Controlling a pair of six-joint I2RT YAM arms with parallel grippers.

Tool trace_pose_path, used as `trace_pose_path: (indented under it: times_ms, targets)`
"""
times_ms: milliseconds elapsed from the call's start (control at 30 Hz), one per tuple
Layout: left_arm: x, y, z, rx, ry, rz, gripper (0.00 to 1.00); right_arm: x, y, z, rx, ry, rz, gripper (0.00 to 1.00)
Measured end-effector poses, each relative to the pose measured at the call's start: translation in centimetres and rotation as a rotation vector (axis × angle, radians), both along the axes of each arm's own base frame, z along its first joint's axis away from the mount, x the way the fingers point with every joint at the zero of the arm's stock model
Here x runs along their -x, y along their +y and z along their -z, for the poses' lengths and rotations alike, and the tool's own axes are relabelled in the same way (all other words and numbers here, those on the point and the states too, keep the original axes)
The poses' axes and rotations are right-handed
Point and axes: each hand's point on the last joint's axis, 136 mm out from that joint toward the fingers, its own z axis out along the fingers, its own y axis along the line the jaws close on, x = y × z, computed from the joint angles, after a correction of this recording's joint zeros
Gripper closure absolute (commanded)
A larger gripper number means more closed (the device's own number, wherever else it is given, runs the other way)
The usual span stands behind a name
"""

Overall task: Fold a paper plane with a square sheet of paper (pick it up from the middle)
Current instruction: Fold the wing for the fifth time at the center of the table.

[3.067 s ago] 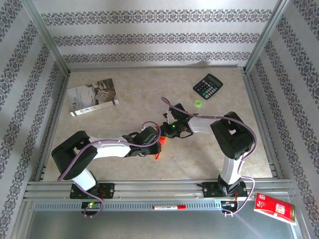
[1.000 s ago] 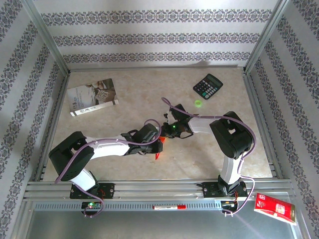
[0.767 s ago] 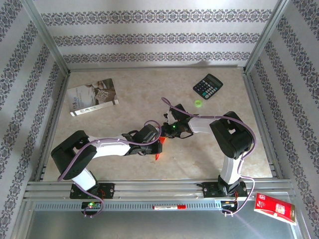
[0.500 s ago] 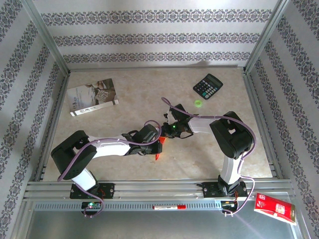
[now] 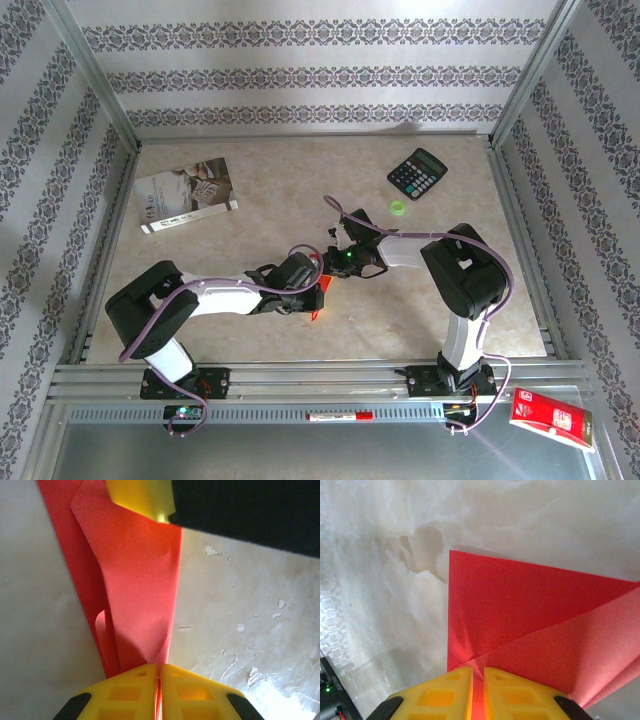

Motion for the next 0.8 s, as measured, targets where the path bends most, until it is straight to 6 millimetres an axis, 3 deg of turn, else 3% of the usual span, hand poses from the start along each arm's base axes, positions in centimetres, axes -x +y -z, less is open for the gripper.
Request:
trace_pose_path:
  times_ms: [433,800]
  targets:
    - [0.6,0.2,-1.2,0.034,-0.003,0.005,0.88,0.0,0.0,0.1,0.001,0.003,0.000,0.84]
    - [1.0,-1.0,-2.1,0.078,0.027,0.046,0.86,0.0,0.0,0.1,0.001,0.004,0.000,0.84]
